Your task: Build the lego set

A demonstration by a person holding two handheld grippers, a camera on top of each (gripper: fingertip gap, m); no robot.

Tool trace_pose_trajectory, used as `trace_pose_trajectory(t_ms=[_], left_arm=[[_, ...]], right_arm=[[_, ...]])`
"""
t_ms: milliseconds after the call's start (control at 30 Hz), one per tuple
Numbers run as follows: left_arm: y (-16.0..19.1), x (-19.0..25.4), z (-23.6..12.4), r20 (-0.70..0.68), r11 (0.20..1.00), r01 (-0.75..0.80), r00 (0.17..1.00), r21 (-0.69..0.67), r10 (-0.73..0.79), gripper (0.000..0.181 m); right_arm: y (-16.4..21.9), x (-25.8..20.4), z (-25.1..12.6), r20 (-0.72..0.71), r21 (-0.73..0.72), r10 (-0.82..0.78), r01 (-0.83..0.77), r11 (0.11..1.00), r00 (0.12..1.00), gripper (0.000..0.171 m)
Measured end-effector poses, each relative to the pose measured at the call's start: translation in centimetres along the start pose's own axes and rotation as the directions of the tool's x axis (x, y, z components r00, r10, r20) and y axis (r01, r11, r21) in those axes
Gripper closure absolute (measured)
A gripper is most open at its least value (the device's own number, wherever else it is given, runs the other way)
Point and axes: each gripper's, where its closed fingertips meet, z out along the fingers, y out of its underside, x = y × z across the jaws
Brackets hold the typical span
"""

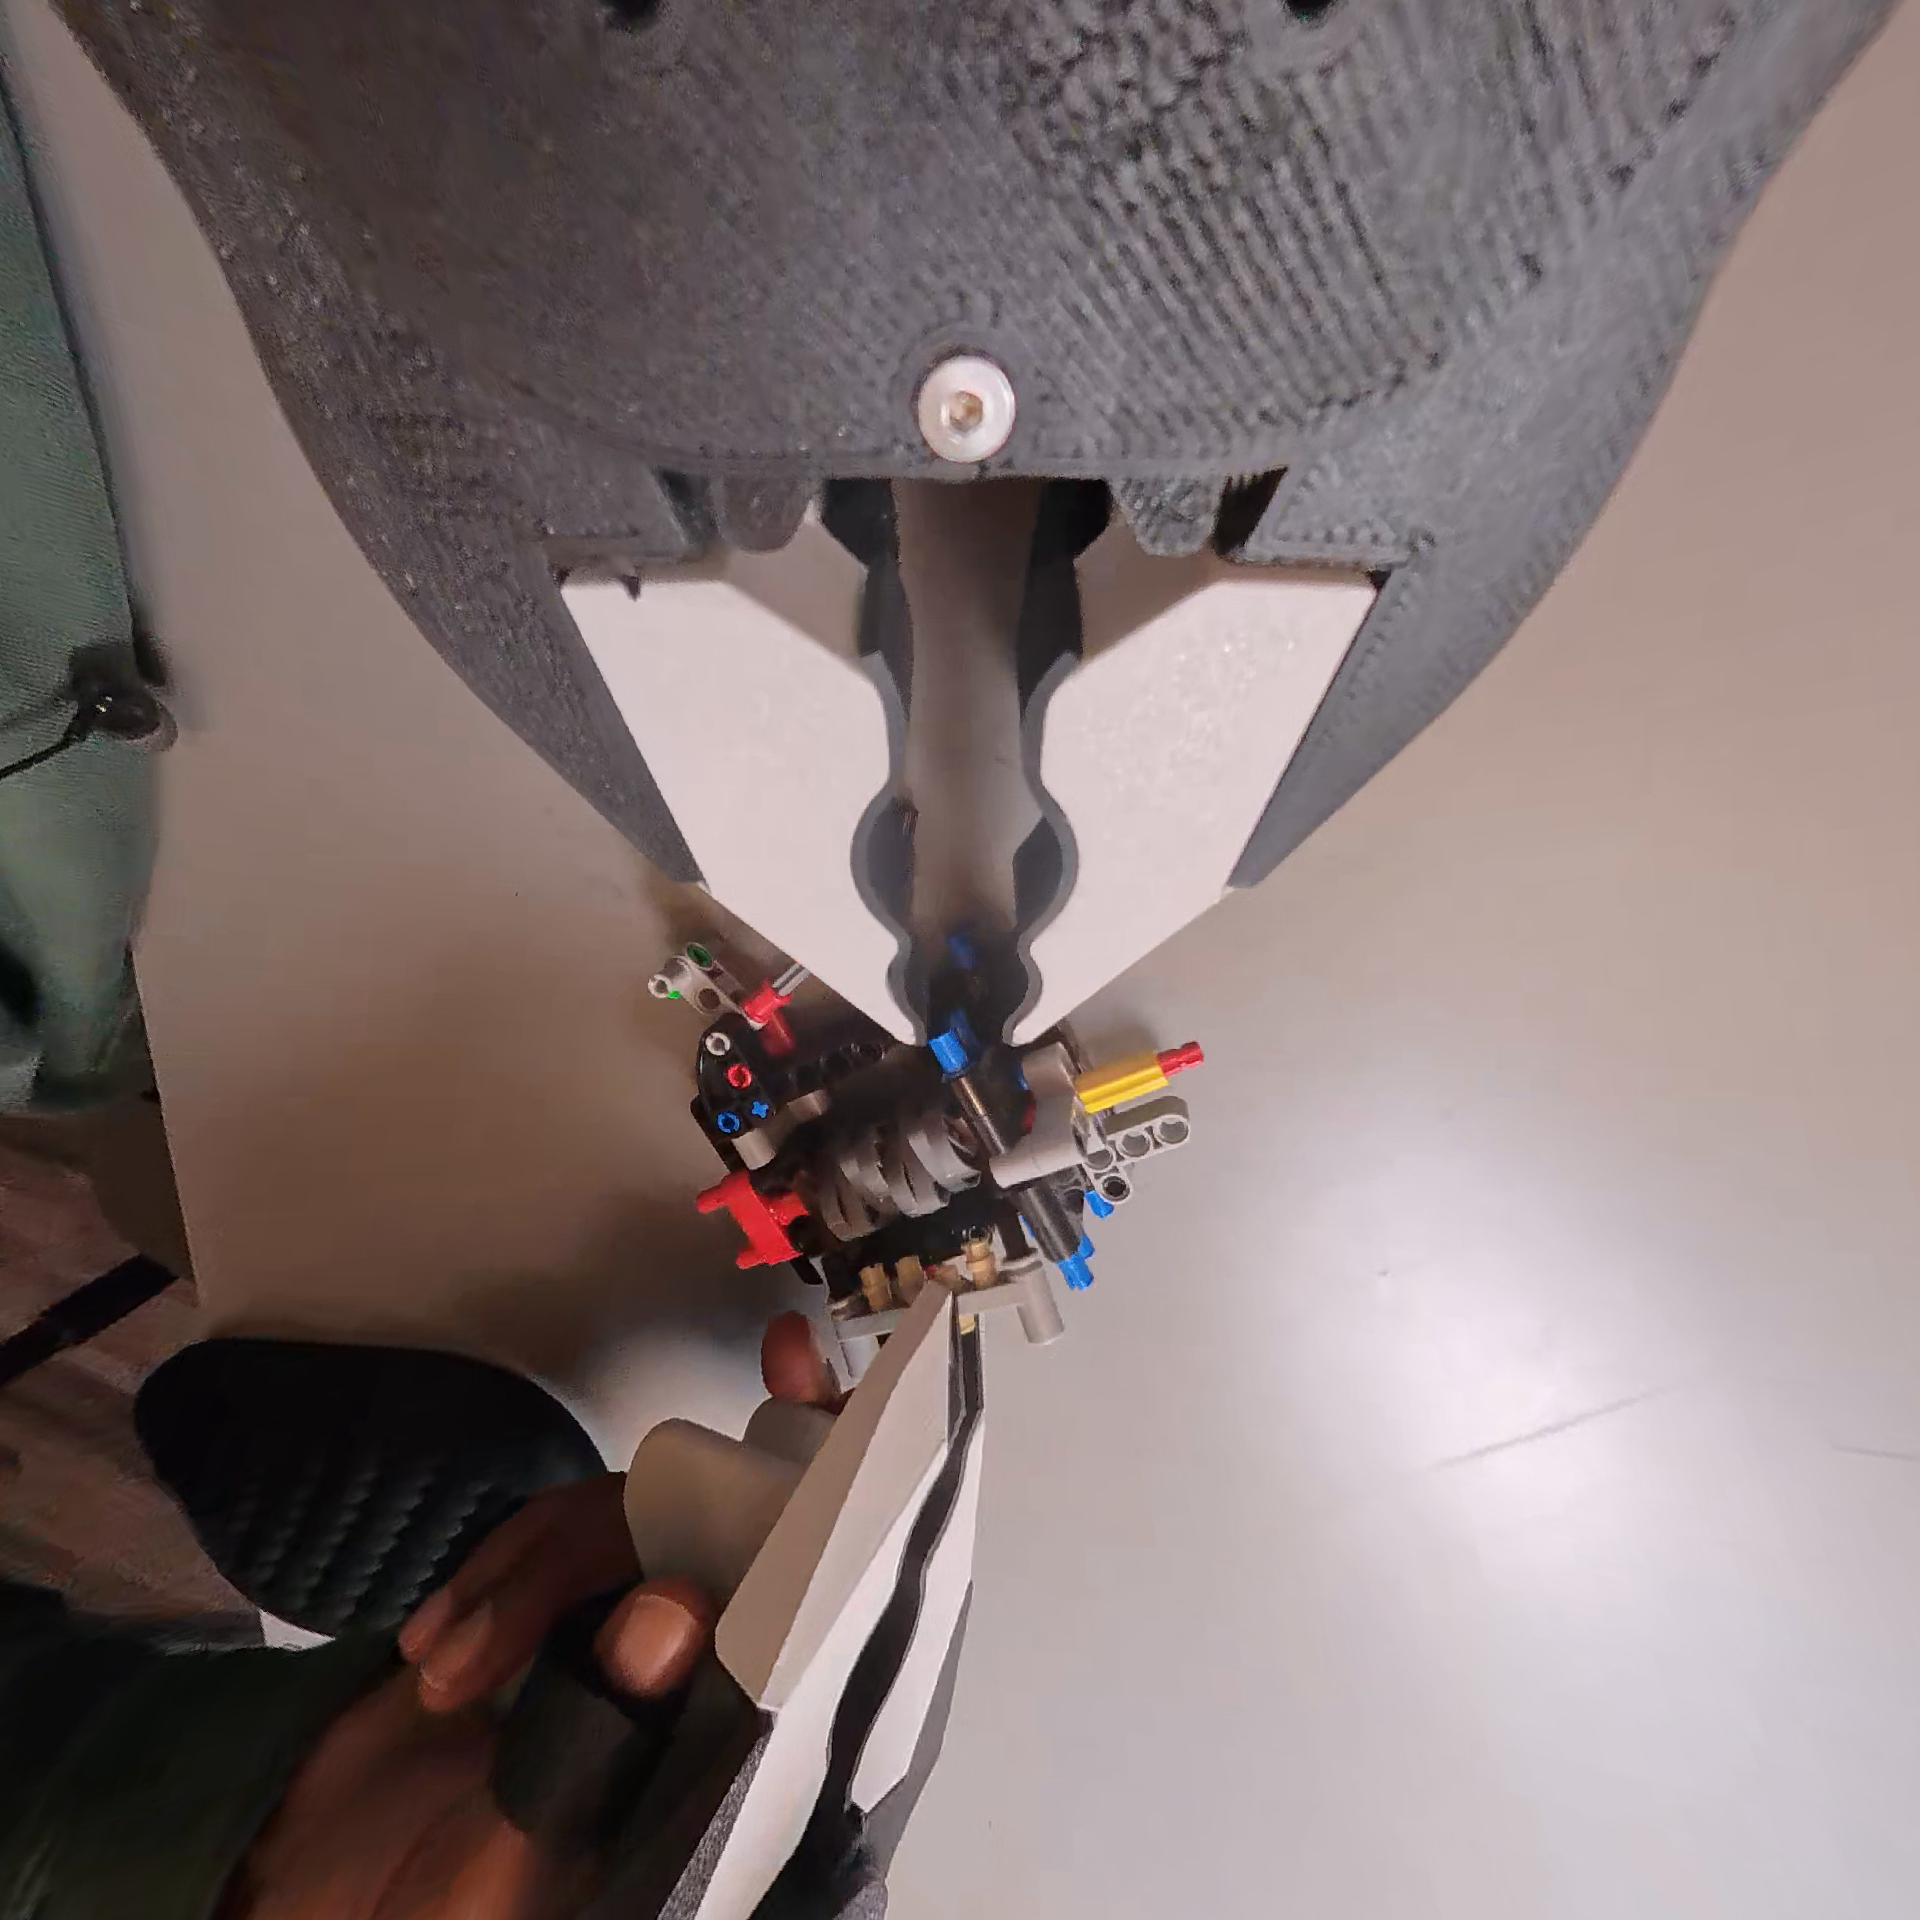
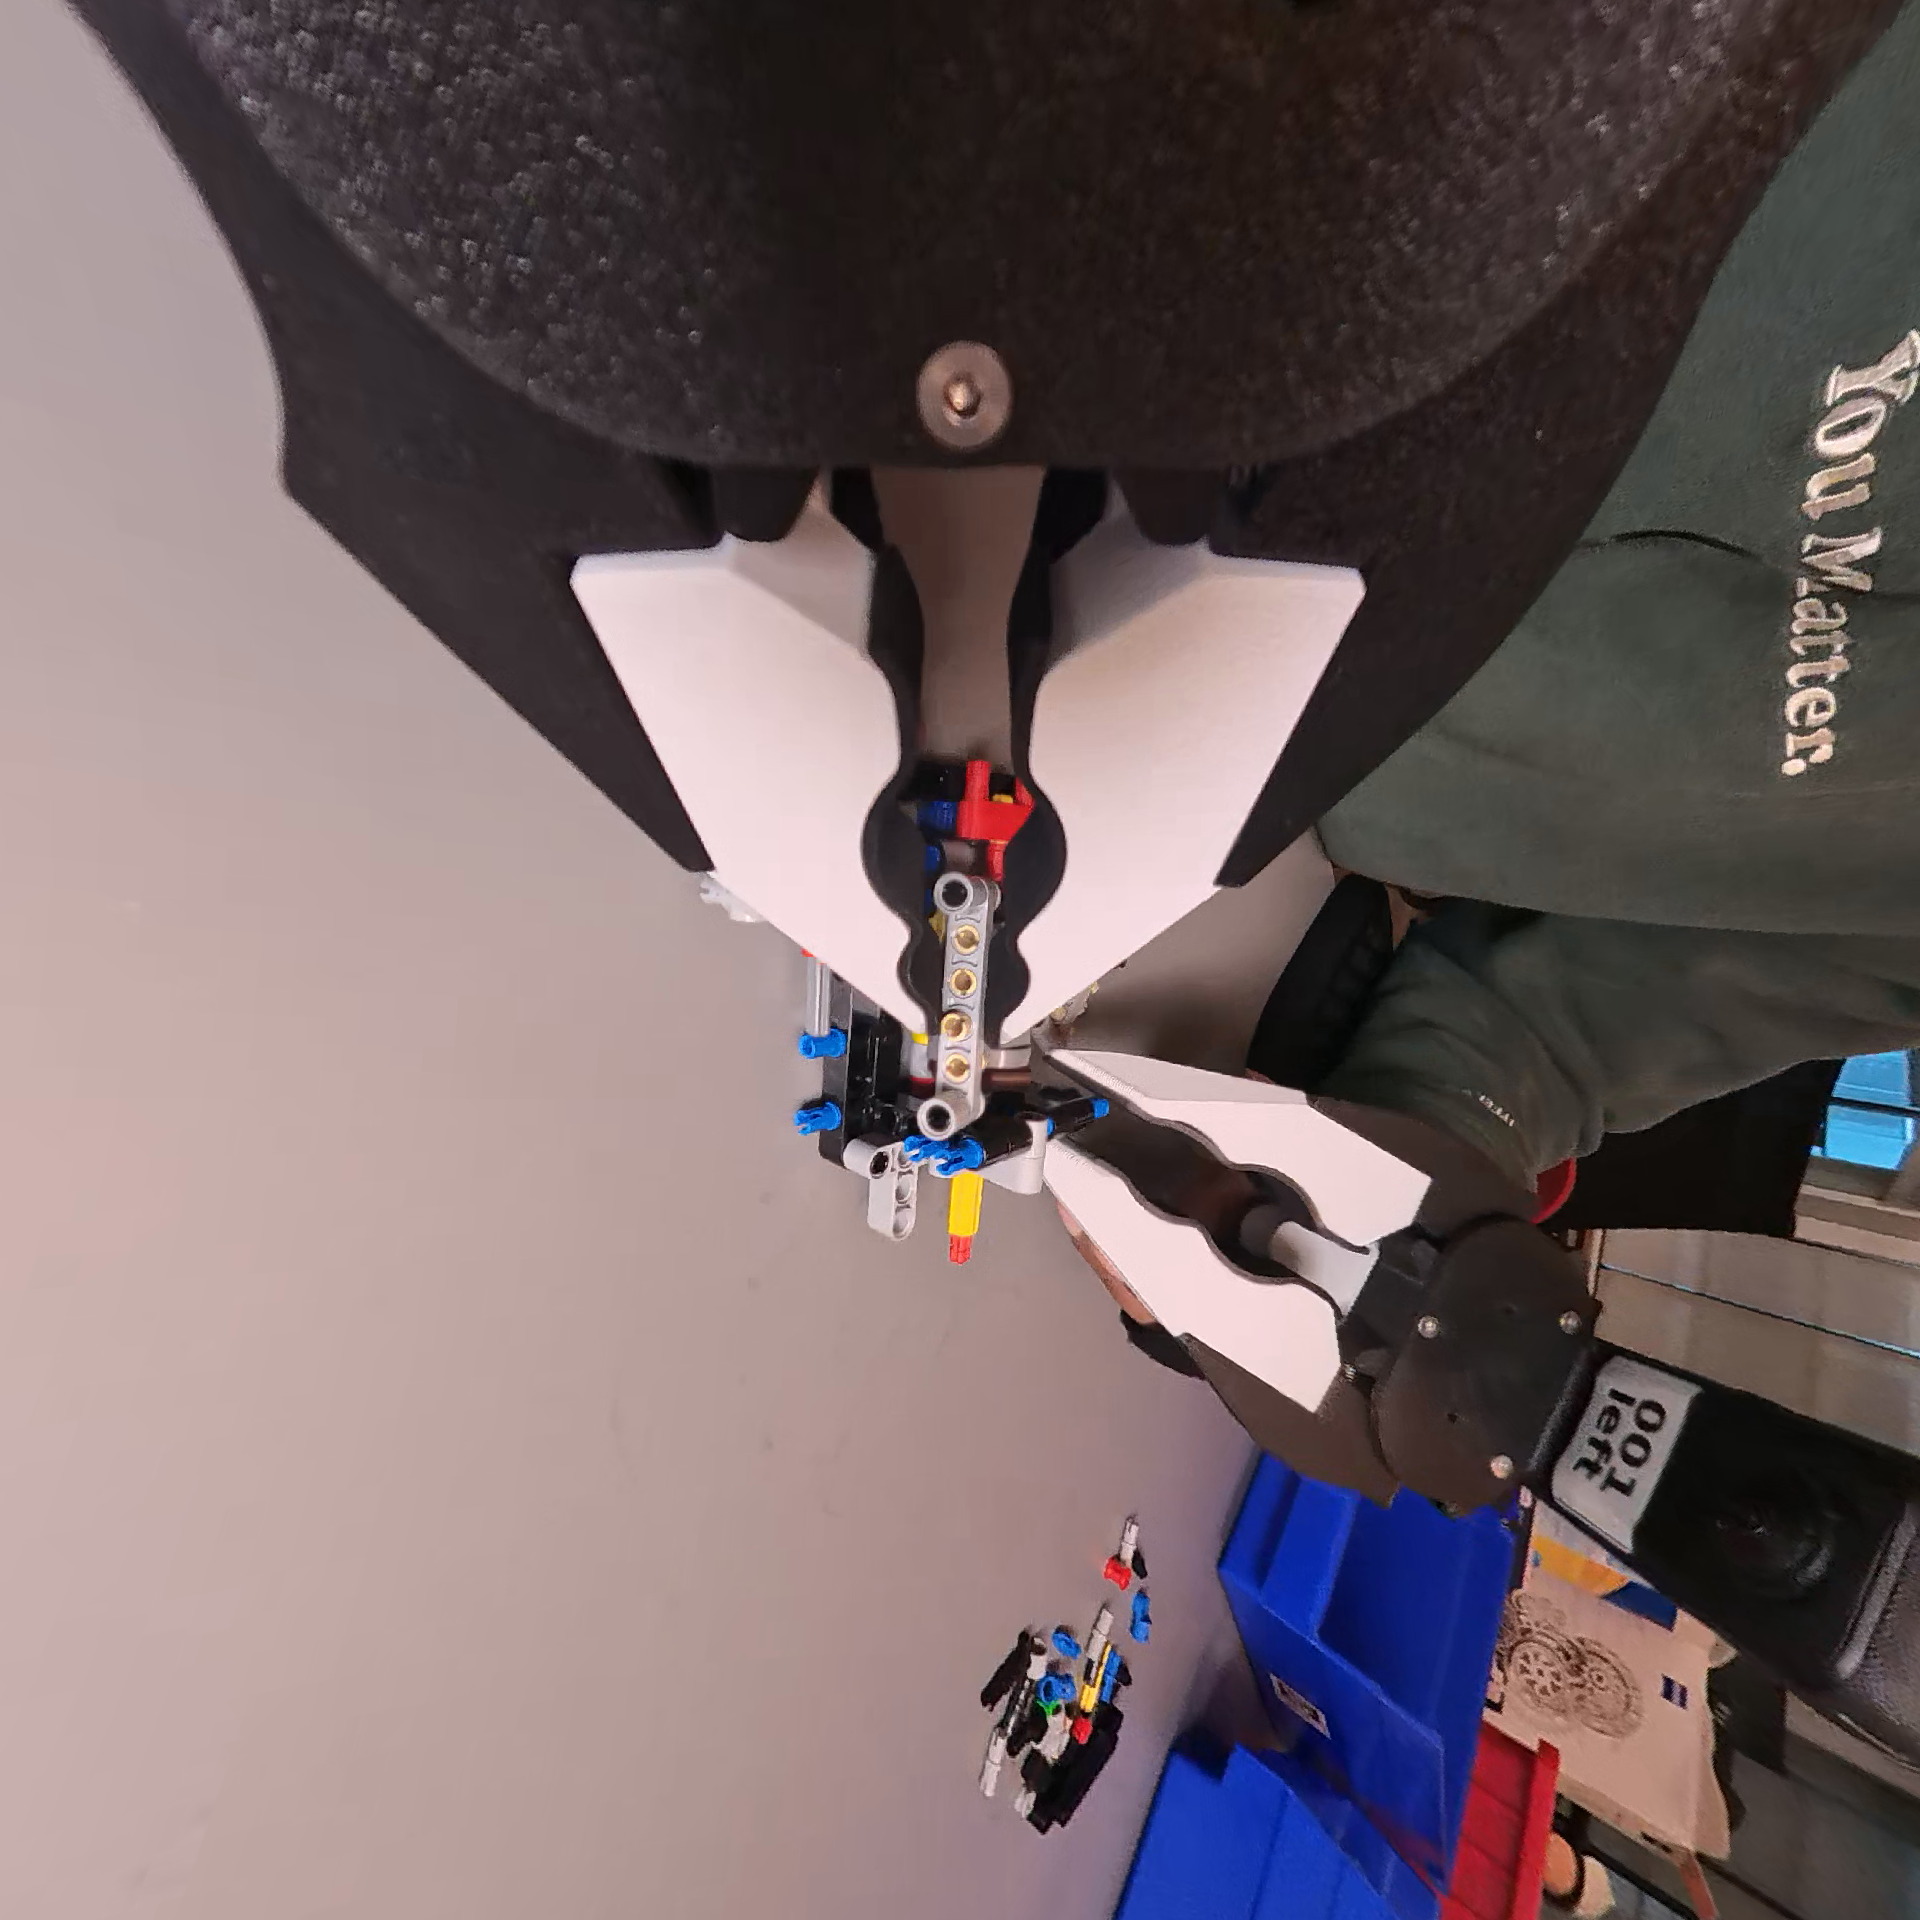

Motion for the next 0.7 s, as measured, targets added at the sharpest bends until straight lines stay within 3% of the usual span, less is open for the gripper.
trace_pose_trajectory(t_ms=[400,700], left_arm=[[-0.3,0.0,0.6,0.077,0.999,0.000,0.997,0.039,-0.003,0.166],[-0.2,-0.2,1.1,0.130,0.999,0.020,0.991,0.027,-0.023,0.172]], right_arm=[[0.4,0.4,0.1,-0.089,-0.050,-0.015,0.011,0.999,0.996,0.165],[1.0,0.2,-0.1,-0.142,-0.075,-0.077,0.067,0.995,0.987,0.166]])
